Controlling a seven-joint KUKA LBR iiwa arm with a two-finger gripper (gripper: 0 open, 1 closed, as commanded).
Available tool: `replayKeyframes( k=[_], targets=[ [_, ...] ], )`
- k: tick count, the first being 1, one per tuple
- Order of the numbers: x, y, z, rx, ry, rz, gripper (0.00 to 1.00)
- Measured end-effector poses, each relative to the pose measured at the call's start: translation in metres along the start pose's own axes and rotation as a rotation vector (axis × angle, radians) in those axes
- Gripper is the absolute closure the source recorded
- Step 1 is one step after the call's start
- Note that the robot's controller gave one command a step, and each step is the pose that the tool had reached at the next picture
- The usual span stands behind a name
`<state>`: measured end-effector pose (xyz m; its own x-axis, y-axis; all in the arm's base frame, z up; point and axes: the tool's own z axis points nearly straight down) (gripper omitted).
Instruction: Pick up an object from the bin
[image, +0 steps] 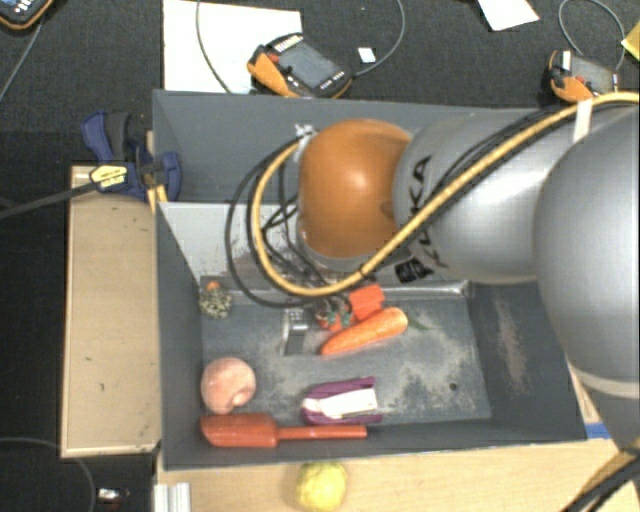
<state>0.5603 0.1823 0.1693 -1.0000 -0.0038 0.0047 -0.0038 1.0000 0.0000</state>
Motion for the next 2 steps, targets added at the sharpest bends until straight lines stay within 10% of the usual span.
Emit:
replayKeyframes(
  k=[1,2],
  targets=[
    [-0.002,-0.001,-0.005,-0.001,-0.007,0.007,0.0],
    [0.046,0.053,0.101,0.0,-0.003,-0.215,0.0]
  ],
)
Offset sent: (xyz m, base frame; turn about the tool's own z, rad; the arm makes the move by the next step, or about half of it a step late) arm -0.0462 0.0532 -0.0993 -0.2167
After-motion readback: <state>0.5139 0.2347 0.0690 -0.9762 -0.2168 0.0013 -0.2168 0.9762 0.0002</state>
